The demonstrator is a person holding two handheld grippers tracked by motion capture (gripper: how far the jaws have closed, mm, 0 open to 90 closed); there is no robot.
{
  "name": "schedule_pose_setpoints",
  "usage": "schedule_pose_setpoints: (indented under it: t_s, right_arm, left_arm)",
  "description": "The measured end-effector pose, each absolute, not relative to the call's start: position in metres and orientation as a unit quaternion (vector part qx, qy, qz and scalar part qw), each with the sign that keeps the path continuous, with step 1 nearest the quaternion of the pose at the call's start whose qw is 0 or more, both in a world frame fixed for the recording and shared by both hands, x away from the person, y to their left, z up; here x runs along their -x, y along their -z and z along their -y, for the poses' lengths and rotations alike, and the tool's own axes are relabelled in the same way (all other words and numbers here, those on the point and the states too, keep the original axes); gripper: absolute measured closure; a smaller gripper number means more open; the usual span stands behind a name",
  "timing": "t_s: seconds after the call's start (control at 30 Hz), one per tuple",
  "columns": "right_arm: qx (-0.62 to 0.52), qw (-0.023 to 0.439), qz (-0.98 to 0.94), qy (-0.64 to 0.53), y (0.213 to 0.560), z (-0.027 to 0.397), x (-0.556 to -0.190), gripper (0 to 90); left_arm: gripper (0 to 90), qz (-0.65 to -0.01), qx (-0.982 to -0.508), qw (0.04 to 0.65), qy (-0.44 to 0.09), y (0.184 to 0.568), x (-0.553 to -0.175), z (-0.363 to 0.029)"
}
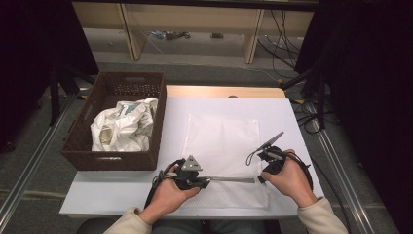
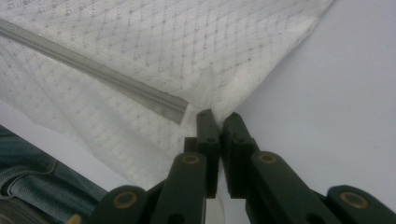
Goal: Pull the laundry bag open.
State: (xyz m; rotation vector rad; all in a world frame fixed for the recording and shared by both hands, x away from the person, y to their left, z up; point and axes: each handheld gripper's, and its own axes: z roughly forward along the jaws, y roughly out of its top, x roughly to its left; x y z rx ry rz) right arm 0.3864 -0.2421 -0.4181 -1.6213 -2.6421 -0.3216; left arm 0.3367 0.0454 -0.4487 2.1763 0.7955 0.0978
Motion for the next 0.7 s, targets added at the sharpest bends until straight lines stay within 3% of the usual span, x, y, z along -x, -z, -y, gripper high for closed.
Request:
schedule_pose_setpoints:
  t_s: [0.43,0.7]
  right_arm:
    - [0.516,0.025,0.851,0.091,0.418,0.244,-0.388,87.2]
    - [0.509,0.005,0.854,0.108,0.421,0.247,-0.39,87.3]
  left_arm:
    - [86.0,-0.331,-0.856,0.396,-0.04,0.45,-0.334,-0.055]
    - [86.0,-0.335,-0.855,0.392,-0.043,0.453,-0.335,-0.064]
